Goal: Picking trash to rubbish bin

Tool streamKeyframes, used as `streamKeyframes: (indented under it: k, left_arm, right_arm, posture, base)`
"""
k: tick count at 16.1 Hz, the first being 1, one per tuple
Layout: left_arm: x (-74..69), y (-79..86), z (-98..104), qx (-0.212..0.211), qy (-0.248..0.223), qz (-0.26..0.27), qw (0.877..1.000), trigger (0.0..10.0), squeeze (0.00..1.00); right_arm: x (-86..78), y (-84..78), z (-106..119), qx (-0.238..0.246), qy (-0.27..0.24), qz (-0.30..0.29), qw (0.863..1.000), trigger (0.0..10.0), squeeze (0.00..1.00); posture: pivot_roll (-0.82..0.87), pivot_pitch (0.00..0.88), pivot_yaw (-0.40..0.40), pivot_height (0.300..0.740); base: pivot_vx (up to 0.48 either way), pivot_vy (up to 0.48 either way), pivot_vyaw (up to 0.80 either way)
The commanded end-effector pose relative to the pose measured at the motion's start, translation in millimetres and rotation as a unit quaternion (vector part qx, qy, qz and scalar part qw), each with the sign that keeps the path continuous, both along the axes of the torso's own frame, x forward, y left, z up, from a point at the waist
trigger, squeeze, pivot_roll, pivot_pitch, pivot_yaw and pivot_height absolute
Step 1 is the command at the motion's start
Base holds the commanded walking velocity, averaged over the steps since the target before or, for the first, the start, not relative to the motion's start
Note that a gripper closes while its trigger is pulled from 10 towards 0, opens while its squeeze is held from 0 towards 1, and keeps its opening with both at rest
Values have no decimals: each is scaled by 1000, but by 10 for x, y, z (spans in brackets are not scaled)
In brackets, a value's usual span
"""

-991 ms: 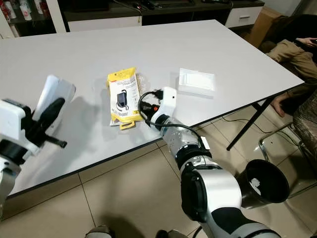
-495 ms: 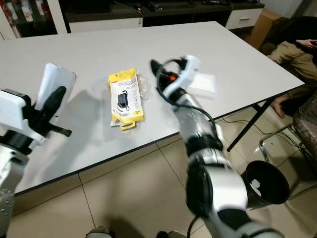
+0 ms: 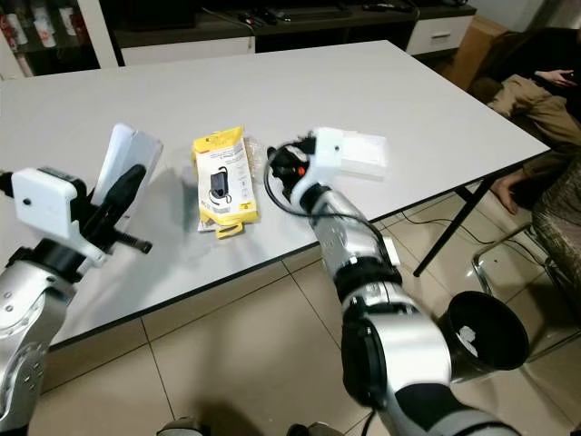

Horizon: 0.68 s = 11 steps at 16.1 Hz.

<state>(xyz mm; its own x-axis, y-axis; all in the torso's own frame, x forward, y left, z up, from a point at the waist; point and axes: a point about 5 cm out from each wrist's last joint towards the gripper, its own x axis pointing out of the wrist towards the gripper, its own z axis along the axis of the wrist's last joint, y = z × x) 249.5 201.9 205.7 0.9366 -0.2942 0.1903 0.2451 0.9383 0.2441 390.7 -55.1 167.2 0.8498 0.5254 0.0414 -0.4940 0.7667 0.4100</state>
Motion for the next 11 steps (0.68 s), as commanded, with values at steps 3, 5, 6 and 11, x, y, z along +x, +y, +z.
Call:
streamKeyframes:
  k: [3, 5, 6, 11]
  left_arm:
    - [-86, 47, 82, 22, -12, 2, 1000, 0, 0]
    - [-139, 70, 88, 26, -9, 6, 1000, 0, 0]
    - [-177, 76, 85, 27, -7, 8, 1000, 0, 0]
    - [-336, 129, 68, 34, 10, 21, 999, 0, 0]
  right_arm:
    - [11, 10, -100, -8, 59, -10, 998, 10000, 1000]
    - [17, 8, -107, -13, 68, -13, 998, 10000, 1000]
    - [27, -2, -92, -6, 72, -15, 997, 10000, 1000]
    - [43, 16, -57, -3, 80, -12, 997, 10000, 1000]
  posture:
    - [242, 71, -132, 740]
    - [250, 89, -137, 740]
    - [258, 103, -145, 740]
    - [287, 152, -165, 740]
  base:
    - [0, 0, 0]
    - [0, 0, 0]
    - [0, 0, 0]
    - [0, 0, 0]
